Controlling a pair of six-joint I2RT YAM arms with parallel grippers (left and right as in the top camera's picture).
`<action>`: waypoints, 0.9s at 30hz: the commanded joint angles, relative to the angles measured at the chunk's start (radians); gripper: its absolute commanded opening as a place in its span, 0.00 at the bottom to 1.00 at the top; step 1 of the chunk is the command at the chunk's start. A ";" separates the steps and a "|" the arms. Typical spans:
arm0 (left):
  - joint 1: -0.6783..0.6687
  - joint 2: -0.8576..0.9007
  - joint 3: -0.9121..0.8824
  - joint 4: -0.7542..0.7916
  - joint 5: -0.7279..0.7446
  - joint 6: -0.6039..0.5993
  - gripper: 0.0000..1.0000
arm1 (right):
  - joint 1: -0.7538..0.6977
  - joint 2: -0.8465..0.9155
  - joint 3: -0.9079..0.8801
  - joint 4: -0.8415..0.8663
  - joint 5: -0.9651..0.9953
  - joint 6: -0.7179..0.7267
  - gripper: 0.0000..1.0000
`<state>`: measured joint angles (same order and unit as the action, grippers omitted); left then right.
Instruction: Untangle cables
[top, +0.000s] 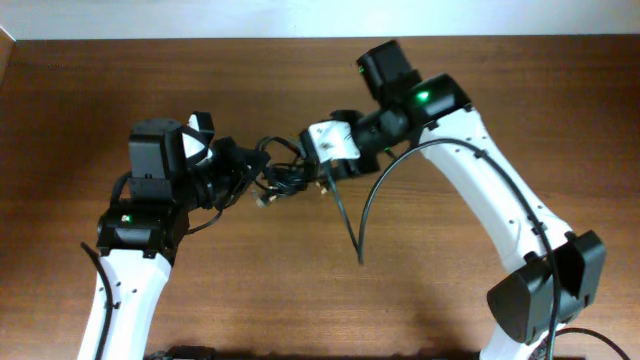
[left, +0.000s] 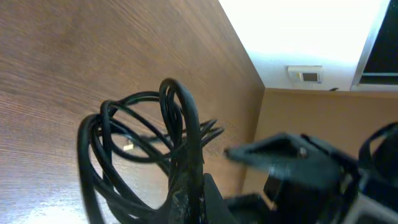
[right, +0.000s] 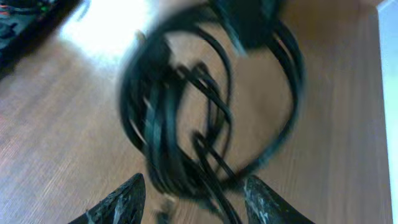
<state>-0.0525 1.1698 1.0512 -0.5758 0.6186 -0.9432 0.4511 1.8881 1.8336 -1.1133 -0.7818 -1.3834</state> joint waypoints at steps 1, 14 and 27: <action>-0.006 -0.003 0.008 0.012 0.060 -0.006 0.00 | -0.006 -0.008 0.014 -0.006 0.004 0.043 0.51; -0.006 -0.003 0.008 0.123 0.082 -0.026 0.03 | 0.032 -0.008 0.013 -0.077 -0.046 0.057 0.27; -0.006 -0.003 0.008 0.106 0.073 0.005 0.09 | -0.090 -0.041 0.014 0.174 -0.082 0.410 0.04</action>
<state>-0.0563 1.1698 1.0512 -0.4488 0.6918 -0.9691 0.4328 1.8881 1.8328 -1.0035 -0.8215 -1.2015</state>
